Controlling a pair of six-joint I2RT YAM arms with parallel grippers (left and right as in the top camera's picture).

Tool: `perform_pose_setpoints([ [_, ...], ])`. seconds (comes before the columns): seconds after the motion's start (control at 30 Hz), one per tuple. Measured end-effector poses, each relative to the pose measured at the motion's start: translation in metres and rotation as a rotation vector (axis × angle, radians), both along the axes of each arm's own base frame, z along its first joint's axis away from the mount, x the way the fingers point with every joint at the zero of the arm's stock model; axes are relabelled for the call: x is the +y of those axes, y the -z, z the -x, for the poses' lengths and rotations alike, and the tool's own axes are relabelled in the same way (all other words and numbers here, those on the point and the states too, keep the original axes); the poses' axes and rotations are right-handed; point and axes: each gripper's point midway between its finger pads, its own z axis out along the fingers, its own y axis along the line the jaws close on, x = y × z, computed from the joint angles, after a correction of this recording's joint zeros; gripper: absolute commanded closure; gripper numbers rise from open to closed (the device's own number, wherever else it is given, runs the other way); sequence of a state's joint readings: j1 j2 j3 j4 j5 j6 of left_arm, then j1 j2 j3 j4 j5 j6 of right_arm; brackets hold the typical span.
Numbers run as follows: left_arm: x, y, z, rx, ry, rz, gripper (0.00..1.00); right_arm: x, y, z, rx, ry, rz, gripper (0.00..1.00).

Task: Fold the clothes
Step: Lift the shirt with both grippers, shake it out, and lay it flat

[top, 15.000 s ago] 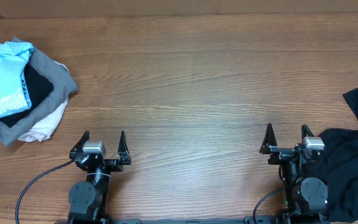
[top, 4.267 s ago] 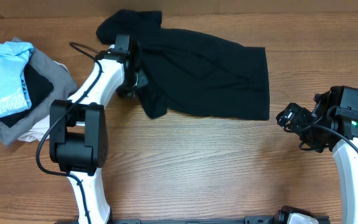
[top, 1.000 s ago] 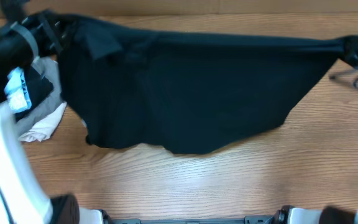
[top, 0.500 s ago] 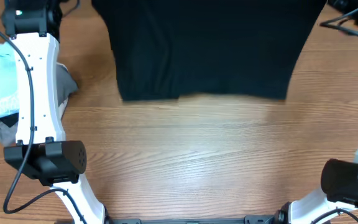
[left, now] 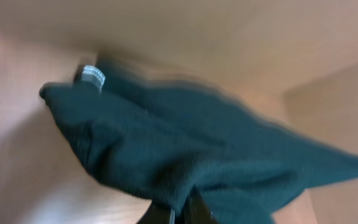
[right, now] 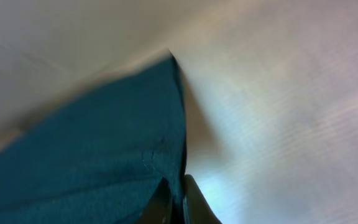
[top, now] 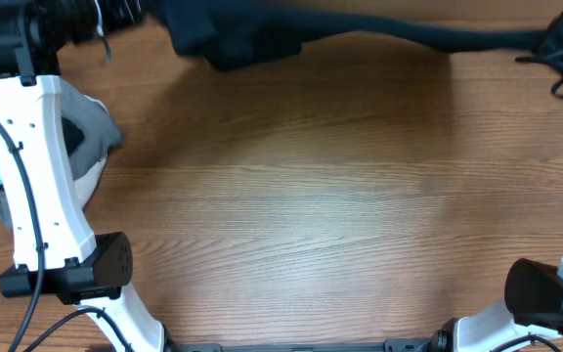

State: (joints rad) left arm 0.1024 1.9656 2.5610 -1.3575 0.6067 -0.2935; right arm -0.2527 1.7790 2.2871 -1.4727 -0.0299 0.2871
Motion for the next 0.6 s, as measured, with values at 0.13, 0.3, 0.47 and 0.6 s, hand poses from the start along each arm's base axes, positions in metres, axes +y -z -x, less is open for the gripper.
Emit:
perform_pose_setpoints([
  [0.13, -0.008, 0.064, 0.019, 0.251, 0.021, -0.054, 0.96, -0.004, 0.050, 0.019, 0.197, 0.020, -0.003, 0.96],
  [0.3, -0.025, 0.156, 0.043, 0.589, 0.086, -0.110, 0.96, -0.005, 0.123, 0.051, 0.465, 0.027, -0.016, 0.96],
  [0.47, -0.041, 0.232, 0.096, 0.914, 0.191, -0.171, 0.96, -0.006, 0.186, 0.092, 0.709, 0.037, -0.029, 0.96],
  [0.6, -0.046, 0.276, 0.145, 1.116, 0.263, -0.244, 0.96, -0.016, 0.214, 0.127, 0.849, 0.102, -0.037, 0.96],
])
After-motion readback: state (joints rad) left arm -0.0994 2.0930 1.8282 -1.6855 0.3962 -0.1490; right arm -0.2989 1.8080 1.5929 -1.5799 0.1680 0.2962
